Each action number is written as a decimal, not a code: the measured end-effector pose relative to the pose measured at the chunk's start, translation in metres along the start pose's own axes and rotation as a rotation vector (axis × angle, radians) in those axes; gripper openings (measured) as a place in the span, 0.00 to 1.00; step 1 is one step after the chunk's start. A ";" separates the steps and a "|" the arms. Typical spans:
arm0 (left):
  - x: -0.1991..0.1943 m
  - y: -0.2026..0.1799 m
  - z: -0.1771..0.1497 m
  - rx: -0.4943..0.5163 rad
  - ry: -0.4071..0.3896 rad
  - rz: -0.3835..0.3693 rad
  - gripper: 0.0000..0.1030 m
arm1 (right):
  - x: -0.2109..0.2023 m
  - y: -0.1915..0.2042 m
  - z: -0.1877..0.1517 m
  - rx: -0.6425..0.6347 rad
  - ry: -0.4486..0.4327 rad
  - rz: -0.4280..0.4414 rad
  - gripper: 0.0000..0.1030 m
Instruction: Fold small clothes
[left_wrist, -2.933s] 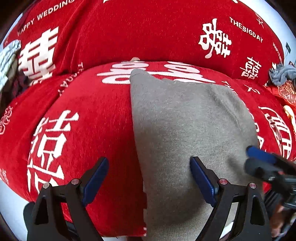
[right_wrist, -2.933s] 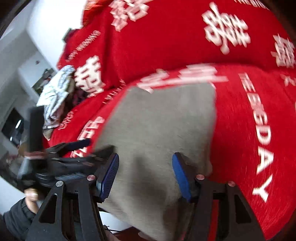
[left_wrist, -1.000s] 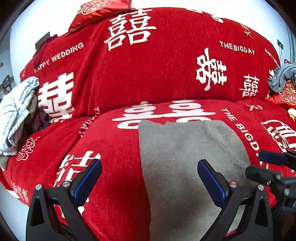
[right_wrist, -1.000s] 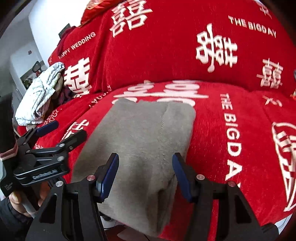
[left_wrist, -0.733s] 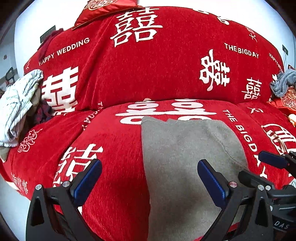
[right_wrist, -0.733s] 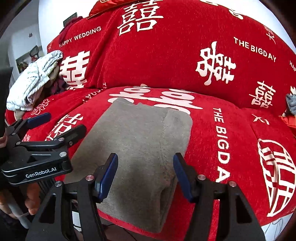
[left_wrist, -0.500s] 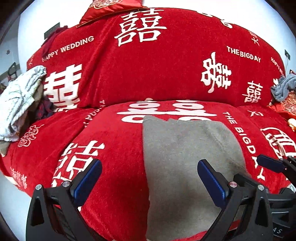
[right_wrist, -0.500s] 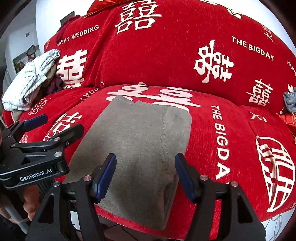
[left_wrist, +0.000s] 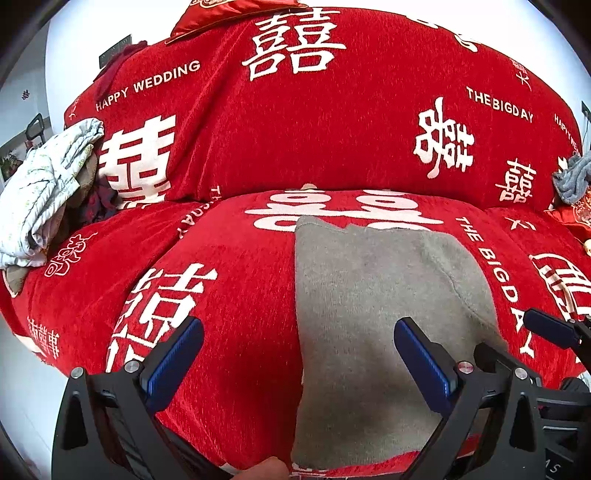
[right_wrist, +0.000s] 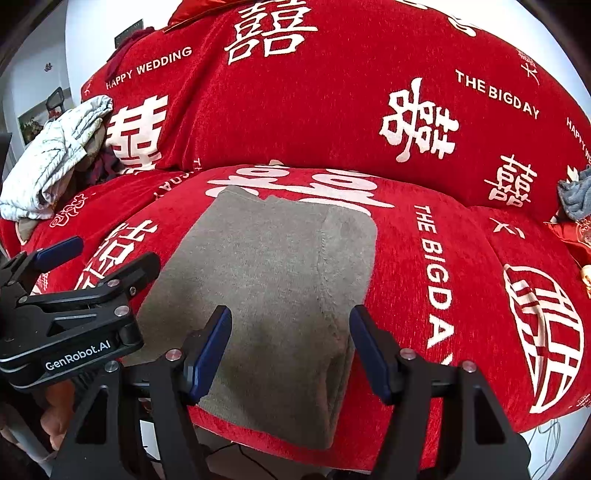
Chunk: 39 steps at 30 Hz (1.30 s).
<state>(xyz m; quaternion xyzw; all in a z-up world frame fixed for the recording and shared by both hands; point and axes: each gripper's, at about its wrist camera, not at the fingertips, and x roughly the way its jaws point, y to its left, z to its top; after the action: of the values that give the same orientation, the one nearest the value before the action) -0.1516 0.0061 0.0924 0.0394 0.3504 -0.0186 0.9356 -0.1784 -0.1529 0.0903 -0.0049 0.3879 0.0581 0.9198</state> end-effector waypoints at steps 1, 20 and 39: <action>0.000 0.000 0.000 0.001 0.004 -0.001 1.00 | 0.000 0.000 0.000 0.001 0.001 -0.001 0.68; -0.004 0.003 -0.001 -0.008 0.017 -0.014 1.00 | -0.013 0.008 -0.003 -0.001 -0.022 -0.001 0.68; -0.005 0.003 -0.001 -0.010 0.020 -0.009 1.00 | -0.013 0.013 -0.005 -0.019 -0.009 -0.006 0.68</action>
<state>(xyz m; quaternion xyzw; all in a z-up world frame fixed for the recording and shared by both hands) -0.1563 0.0097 0.0953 0.0332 0.3601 -0.0207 0.9321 -0.1927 -0.1420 0.0967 -0.0148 0.3832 0.0591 0.9216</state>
